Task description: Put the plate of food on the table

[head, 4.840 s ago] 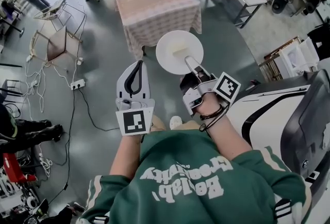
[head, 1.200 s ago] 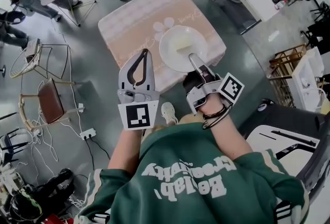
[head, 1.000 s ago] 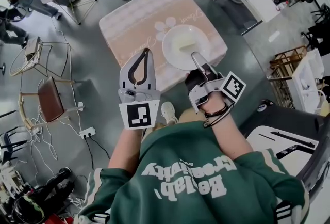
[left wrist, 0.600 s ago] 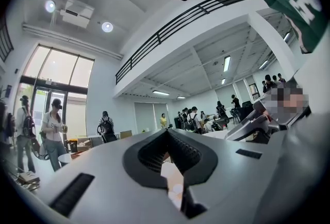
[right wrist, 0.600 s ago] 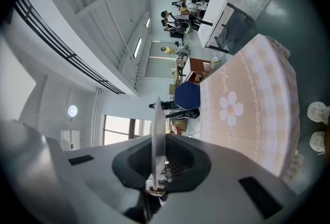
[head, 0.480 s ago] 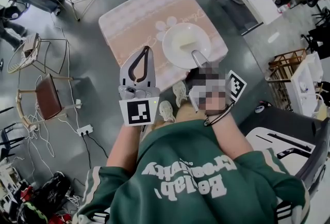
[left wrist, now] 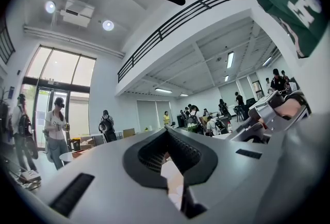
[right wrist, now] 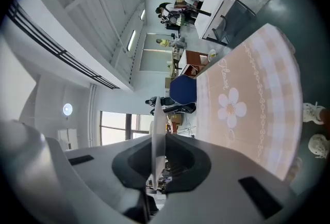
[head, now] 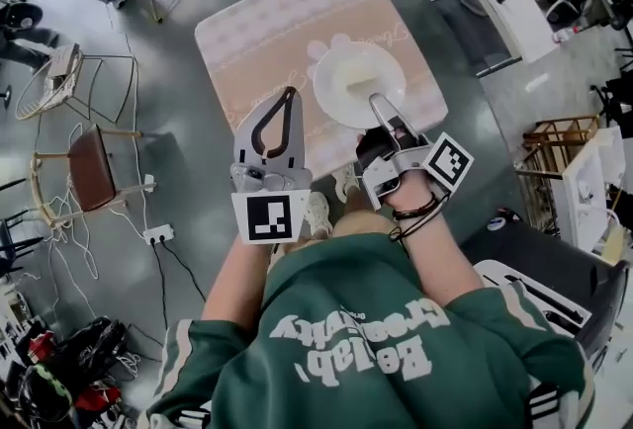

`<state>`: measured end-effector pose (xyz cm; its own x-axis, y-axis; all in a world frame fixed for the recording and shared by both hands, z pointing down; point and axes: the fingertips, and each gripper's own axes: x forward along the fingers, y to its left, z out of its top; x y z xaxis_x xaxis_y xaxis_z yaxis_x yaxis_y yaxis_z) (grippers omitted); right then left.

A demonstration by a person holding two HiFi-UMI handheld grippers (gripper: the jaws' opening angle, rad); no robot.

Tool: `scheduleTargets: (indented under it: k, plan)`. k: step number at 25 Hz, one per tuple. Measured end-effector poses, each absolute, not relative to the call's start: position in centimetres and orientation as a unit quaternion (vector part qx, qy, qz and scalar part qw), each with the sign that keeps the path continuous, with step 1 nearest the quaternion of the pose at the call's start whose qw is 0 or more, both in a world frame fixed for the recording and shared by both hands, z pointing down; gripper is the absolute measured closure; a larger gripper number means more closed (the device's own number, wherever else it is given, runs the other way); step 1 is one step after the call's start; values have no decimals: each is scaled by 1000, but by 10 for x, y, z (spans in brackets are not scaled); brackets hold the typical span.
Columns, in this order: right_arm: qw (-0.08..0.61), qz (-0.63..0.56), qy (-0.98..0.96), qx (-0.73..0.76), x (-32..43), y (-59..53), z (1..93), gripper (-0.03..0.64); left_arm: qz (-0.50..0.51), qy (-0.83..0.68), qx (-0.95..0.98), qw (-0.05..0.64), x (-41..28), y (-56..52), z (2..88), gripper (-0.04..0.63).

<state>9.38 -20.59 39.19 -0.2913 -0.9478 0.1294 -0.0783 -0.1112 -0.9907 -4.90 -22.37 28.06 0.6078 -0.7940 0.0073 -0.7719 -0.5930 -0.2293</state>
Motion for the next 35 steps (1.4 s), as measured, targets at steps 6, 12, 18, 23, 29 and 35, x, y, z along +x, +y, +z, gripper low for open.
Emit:
scheduleTargets:
  k: [6, 12, 18, 23, 29, 35]
  plan:
    - [353, -606, 557, -445, 96, -243, 415, 583, -71, 445, -889, 79, -37, -250, 301, 586]
    - [316, -639, 549, -436, 99, -289, 459, 583, -91, 468, -877, 54, -25, -298, 330, 586]
    - [287, -663, 538, -435, 106, -334, 509, 583, -124, 484, -866, 25, -20, -334, 368, 586]
    - [264, -672, 537, -437, 110, -366, 544, 583, -135, 493, -859, 11, -13, -363, 404, 586]
    - [249, -692, 522, -431, 106, -391, 582, 583, -151, 511, -846, -2, -11, -397, 433, 586]
    - [233, -705, 509, -436, 86, -403, 612, 583, -159, 515, -842, -9, -29, -407, 450, 586]
